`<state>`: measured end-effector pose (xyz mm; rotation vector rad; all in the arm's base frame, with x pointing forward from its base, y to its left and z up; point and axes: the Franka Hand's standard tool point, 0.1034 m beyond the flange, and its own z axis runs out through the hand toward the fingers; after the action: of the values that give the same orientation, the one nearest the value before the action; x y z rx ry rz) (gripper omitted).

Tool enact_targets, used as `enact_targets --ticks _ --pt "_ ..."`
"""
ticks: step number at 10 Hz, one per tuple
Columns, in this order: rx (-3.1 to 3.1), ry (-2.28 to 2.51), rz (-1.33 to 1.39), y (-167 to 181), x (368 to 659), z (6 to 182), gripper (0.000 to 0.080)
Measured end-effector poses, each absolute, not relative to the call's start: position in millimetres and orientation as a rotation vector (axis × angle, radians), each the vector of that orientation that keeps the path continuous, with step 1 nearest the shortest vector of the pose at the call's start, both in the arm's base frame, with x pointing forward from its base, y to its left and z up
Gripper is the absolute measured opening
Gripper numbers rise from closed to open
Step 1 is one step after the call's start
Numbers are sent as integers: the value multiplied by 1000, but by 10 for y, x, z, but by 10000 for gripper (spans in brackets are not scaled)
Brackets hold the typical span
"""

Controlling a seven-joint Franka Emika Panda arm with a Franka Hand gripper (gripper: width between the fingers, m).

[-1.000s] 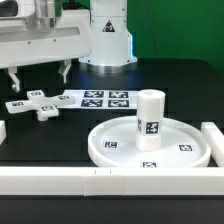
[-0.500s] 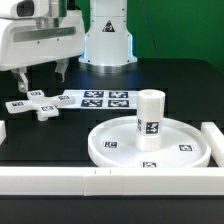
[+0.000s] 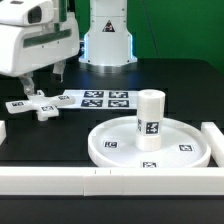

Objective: Assemble round table

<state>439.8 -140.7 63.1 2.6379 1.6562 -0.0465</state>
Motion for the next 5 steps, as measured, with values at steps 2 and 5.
enact_targets --ticks 2,5 --pt "2637 1654 -44 -1412 4411 637 649" --pt "2549 1808 -64 -1448 4360 565 649"
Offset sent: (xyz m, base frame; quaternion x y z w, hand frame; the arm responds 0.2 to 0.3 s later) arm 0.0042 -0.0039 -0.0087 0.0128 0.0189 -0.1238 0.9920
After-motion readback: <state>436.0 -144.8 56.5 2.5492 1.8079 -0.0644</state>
